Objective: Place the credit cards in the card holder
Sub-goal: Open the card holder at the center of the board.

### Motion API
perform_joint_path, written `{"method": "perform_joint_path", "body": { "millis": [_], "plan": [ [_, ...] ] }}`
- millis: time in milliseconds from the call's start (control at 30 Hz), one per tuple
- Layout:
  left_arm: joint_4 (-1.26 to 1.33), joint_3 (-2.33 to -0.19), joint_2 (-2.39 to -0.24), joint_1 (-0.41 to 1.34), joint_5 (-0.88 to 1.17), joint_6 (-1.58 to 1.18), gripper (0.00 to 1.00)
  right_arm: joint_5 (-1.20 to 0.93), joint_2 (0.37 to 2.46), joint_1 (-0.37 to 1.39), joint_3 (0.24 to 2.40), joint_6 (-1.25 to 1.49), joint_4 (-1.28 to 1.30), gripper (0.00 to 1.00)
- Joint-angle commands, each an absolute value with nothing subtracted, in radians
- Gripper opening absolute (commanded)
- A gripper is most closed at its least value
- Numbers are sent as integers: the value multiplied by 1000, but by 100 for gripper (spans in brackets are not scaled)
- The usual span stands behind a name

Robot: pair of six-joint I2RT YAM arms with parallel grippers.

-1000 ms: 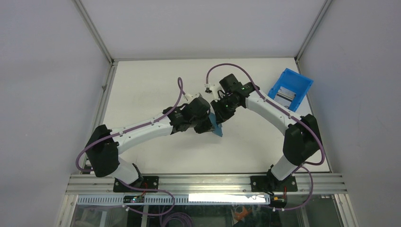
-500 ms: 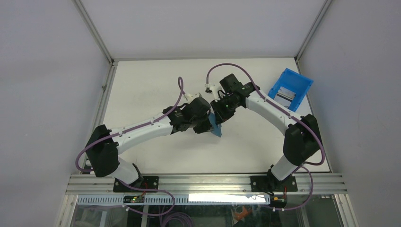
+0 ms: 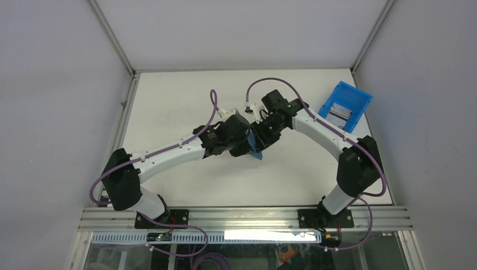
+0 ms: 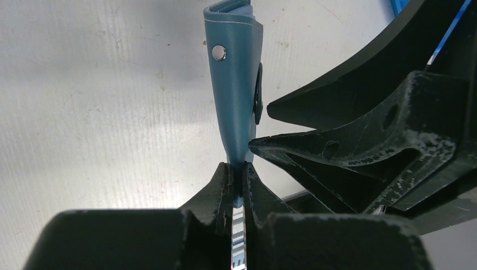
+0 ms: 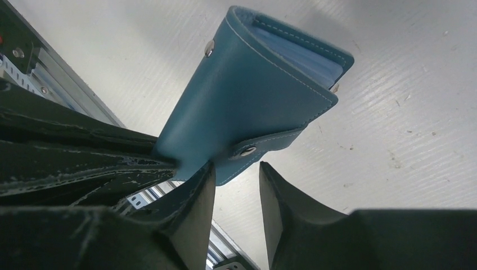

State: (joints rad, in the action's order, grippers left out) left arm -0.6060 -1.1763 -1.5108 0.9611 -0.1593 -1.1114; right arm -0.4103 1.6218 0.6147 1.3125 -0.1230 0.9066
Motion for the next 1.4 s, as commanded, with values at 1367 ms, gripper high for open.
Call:
{"method": "perform_joint_path", "body": {
  "millis": [1367],
  "plan": [
    [-518, -1243, -1516, 967, -119, -1084, 0, -370, 1602, 550, 1315, -84, 857, 0]
  ]
}}
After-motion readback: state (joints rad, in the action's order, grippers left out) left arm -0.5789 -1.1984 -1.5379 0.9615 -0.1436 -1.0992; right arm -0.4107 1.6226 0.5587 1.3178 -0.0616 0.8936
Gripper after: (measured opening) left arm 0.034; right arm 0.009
